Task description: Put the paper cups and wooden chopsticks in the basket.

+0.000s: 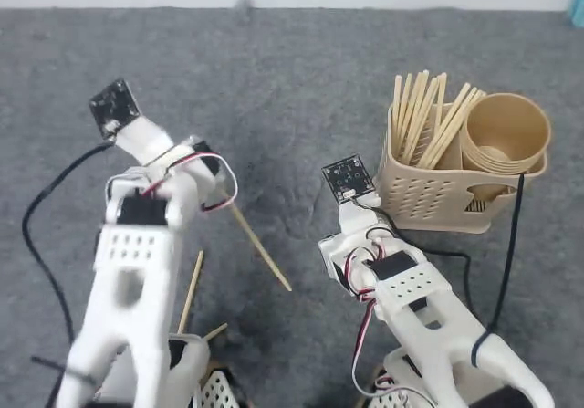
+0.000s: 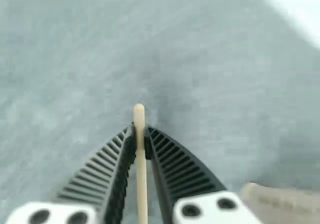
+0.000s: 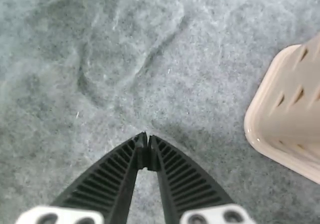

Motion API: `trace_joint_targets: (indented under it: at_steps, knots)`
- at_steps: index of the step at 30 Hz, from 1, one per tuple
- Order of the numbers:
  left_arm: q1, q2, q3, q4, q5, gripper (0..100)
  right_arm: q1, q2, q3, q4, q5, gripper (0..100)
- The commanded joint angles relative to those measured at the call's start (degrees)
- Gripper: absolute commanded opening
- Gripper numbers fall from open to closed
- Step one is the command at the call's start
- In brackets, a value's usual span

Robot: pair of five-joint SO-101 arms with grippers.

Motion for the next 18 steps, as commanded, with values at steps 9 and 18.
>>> trace_joint_targets:
  at_steps: [9,18]
  knots:
    - [17.0,-34.0,-2.1,-8.0,-21.3,1,-0.5,0.4,-3.9,-1.5,0.9,0.8]
    - [28.3,-38.9,-0.7,-26.0,-26.7,1,-0.5,0.4,-3.9,-1.5,0.9,0.8]
